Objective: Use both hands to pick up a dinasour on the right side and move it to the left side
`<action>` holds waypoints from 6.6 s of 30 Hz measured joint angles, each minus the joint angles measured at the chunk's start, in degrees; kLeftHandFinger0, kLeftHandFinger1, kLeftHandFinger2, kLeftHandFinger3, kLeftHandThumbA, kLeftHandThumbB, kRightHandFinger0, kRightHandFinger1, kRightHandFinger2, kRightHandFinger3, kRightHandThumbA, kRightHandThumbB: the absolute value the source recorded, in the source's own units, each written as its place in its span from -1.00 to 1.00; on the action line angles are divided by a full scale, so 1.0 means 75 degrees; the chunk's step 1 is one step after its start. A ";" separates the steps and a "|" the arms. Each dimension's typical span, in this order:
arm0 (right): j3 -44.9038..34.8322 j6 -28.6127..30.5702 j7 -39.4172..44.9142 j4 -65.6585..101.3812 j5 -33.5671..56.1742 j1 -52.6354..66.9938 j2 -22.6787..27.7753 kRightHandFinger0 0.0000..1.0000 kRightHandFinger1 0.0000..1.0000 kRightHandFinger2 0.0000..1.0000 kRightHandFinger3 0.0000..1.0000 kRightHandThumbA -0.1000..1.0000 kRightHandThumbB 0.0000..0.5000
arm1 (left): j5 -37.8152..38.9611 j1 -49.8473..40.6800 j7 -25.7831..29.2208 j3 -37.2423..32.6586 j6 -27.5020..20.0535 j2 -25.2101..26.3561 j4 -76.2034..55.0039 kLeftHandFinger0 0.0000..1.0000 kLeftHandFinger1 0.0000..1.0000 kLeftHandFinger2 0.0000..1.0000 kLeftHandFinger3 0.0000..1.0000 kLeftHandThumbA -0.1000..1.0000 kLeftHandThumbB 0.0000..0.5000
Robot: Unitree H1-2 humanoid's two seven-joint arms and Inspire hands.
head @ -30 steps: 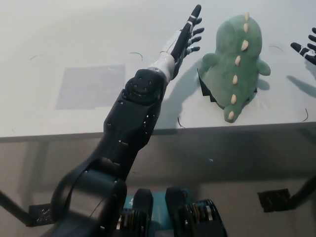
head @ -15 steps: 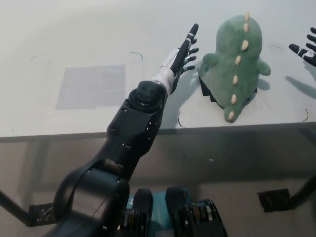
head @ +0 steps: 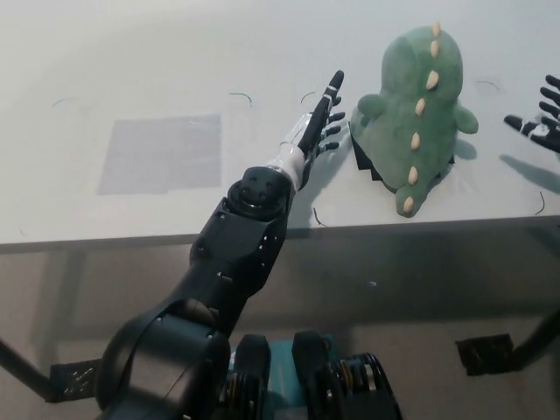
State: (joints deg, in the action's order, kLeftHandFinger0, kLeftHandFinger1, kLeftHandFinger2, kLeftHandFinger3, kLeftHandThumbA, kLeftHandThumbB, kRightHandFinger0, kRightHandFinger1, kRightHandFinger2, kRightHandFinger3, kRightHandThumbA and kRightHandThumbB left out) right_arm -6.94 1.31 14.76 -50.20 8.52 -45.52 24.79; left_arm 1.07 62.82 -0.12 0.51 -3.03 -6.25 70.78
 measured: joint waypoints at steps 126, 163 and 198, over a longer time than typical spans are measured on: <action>0.1466 -0.0040 -0.1719 0.0463 -0.0888 -0.0412 -0.3855 1.00 1.00 1.00 1.00 1.00 -0.06 | 0.0583 -0.2935 -0.0235 0.0426 0.0516 0.0802 -0.4168 1.00 1.00 1.00 1.00 1.00 0.47; 0.2450 -0.0323 -0.1569 0.1745 -0.1225 -0.0403 -0.4430 1.00 1.00 1.00 1.00 1.00 -0.31 | 0.0837 -0.4433 -0.0160 0.0895 0.1393 0.1346 -0.7365 1.00 1.00 1.00 1.00 1.00 0.41; 0.1447 -0.0332 -0.0699 0.1772 -0.0856 -0.0407 -0.3206 1.00 1.00 1.00 1.00 1.00 -0.48 | 0.1500 -0.3985 -0.0589 0.1312 0.0966 0.1802 -0.6754 1.00 1.00 1.00 1.00 1.00 0.92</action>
State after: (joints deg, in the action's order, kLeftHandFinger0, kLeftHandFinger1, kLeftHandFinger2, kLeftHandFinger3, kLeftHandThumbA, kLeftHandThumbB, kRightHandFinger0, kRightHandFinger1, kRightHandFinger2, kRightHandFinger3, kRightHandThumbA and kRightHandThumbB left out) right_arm 3.91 -1.18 9.52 -36.91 2.11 -48.57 0.75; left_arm 12.32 32.93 -4.54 10.35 4.22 7.26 20.12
